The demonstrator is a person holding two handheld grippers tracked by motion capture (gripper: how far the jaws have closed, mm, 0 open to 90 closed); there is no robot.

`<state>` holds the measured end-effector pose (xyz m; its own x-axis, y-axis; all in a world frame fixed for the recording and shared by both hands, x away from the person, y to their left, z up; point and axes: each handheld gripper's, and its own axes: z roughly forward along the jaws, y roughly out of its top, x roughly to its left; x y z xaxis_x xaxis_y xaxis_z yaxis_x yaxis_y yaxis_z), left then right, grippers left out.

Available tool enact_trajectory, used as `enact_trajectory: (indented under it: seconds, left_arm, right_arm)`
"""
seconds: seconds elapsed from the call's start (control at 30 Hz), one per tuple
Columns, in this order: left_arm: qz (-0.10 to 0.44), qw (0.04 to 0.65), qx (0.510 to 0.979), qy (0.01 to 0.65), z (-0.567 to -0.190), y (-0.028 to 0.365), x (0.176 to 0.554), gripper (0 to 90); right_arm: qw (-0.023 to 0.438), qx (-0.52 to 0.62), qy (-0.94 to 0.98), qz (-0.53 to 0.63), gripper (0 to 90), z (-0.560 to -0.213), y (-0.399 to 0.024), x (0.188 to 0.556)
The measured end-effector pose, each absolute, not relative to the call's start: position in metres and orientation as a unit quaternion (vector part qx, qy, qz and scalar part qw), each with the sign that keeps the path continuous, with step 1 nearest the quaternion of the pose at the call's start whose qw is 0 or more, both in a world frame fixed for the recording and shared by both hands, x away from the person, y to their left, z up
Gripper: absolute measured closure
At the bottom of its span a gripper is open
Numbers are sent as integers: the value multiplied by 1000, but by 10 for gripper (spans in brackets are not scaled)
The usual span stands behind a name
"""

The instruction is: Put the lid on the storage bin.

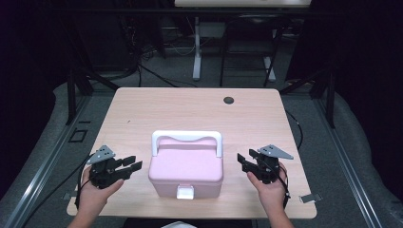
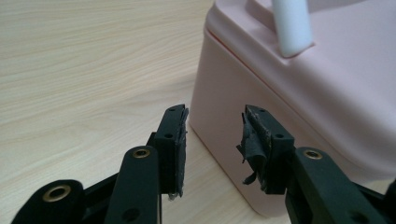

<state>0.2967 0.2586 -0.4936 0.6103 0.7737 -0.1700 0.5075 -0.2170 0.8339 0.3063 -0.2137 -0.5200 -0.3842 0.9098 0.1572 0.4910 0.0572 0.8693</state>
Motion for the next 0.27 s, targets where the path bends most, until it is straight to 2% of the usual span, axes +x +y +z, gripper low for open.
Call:
enact_trajectory:
  seconds: [0.27]
  left_arm:
    - [145, 464, 762, 428, -497, 259, 309, 586]
  right_arm:
    - [227, 508, 691, 462, 458, -521, -214, 307]
